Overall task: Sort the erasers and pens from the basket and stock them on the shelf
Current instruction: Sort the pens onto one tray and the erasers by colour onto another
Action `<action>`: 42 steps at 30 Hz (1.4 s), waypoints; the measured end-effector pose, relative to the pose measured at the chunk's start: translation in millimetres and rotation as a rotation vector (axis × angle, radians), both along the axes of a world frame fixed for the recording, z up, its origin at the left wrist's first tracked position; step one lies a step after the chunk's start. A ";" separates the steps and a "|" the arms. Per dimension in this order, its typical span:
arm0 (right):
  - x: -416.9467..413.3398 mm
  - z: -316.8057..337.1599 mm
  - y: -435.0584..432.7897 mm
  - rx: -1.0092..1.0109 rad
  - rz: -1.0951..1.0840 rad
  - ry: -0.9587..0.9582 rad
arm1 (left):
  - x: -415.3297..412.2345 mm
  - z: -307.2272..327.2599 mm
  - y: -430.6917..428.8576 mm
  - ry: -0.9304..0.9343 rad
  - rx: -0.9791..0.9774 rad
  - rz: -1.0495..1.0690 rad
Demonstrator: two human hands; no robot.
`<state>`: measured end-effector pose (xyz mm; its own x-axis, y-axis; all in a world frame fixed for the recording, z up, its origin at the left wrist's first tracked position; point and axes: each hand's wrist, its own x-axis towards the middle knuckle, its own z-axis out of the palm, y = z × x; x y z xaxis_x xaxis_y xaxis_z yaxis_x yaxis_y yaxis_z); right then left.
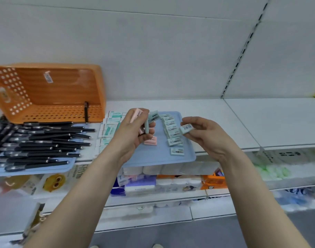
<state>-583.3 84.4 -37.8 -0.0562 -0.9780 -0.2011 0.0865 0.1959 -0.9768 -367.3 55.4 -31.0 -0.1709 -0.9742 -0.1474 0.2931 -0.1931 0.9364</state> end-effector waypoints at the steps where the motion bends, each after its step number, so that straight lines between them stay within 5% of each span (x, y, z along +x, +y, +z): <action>1: -0.2 -2.8 -0.8 -0.027 0.000 0.056 | 1.2 -0.6 0.1 0.003 0.001 0.006; 8: -0.5 -9.5 -9.4 -0.128 -0.063 0.268 | 8.6 -3.0 -2.3 -0.003 -0.003 0.021; 23: 1.3 -1.7 -28.1 0.031 -0.035 0.149 | 23.8 -4.5 -12.5 -0.011 0.014 0.019; 29: -5.8 4.8 1.5 0.153 0.178 0.482 | 12.4 -10.0 -12.8 -0.047 0.026 -0.053; 32: 3.5 -7.4 8.2 0.160 0.106 0.583 | 2.0 -11.6 -12.5 -0.061 0.027 -0.104; 36: 14.6 -17.2 5.2 -0.007 -0.071 1.007 | -5.9 -11.4 -12.1 -0.075 0.033 -0.169; 37: 16.3 -13.9 3.9 -0.076 -0.114 1.012 | -6.3 -11.5 -12.2 -0.081 0.031 -0.185; 40: 27.2 0.4 -2.4 -0.213 -0.089 0.550 | -8.3 -9.5 -11.8 -0.098 0.033 -0.244; 42: 34.2 4.2 -10.2 -0.272 -0.029 0.417 | -9.1 -8.4 -11.8 -0.120 0.037 -0.284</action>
